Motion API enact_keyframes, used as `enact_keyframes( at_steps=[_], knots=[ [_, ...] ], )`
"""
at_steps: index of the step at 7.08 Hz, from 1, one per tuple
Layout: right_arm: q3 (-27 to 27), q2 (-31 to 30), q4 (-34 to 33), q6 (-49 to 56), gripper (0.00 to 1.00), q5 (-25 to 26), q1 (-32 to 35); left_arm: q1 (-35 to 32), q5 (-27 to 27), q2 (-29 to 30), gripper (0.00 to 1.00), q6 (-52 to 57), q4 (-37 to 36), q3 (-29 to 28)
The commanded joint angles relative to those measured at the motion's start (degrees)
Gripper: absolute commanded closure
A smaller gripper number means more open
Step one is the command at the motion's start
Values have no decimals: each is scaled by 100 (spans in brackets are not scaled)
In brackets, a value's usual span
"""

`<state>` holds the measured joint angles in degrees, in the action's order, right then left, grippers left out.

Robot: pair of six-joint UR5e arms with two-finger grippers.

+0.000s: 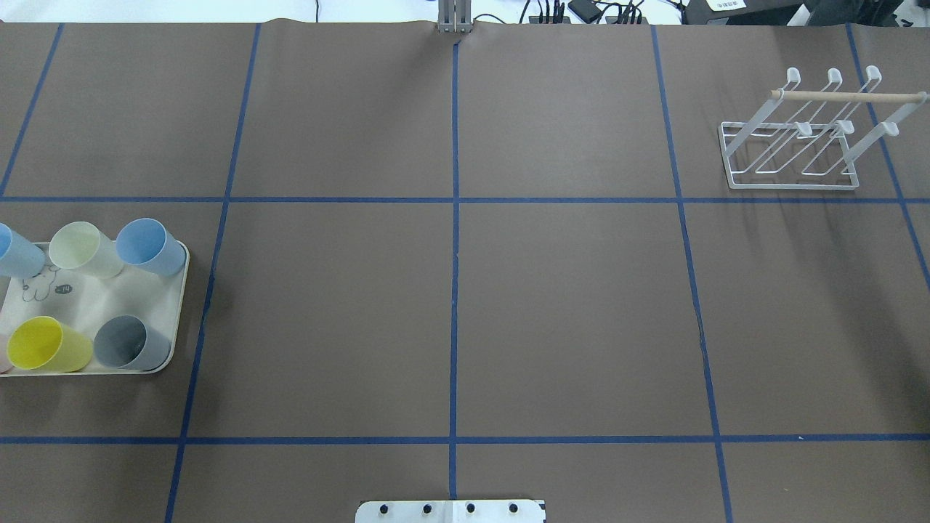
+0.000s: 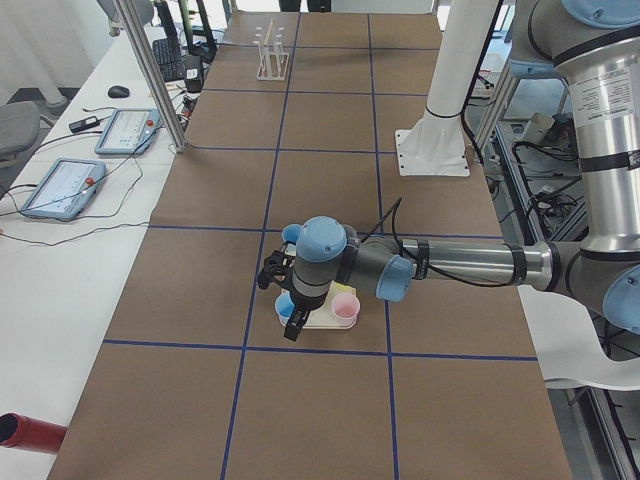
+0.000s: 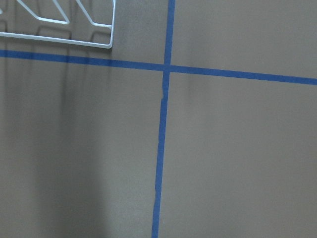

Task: Transfer IKEA cup to right arm and place on rack

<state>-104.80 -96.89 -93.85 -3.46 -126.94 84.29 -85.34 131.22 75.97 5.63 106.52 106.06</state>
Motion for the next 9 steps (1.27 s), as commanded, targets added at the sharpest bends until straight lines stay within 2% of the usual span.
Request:
enact_keyframes(
  at_steps=[1,3,4,5,6,8,9],
  knots=[
    [-345,13,24,-5,0,64,0,0,-44,49,0,-1,0,213],
    [-1056,82,24,-5,0,562,-9,0,-9,381,0,-88,-18,362],
    [-1260,109,16,-84,0,487,-61,0,-53,731,0,-88,-17,346],
    [-1244,318,16,-67,0,469,-323,0,-123,1144,0,-62,78,328],
    [-1427,459,16,-102,1,373,-360,17,-115,1505,0,-62,471,76],
    [-1656,461,24,-485,1,-161,-587,26,-53,1509,0,-402,1472,-355],
    [-1962,478,24,-1202,1,-155,-1059,148,-62,1352,0,-466,2303,-619]
  ],
)
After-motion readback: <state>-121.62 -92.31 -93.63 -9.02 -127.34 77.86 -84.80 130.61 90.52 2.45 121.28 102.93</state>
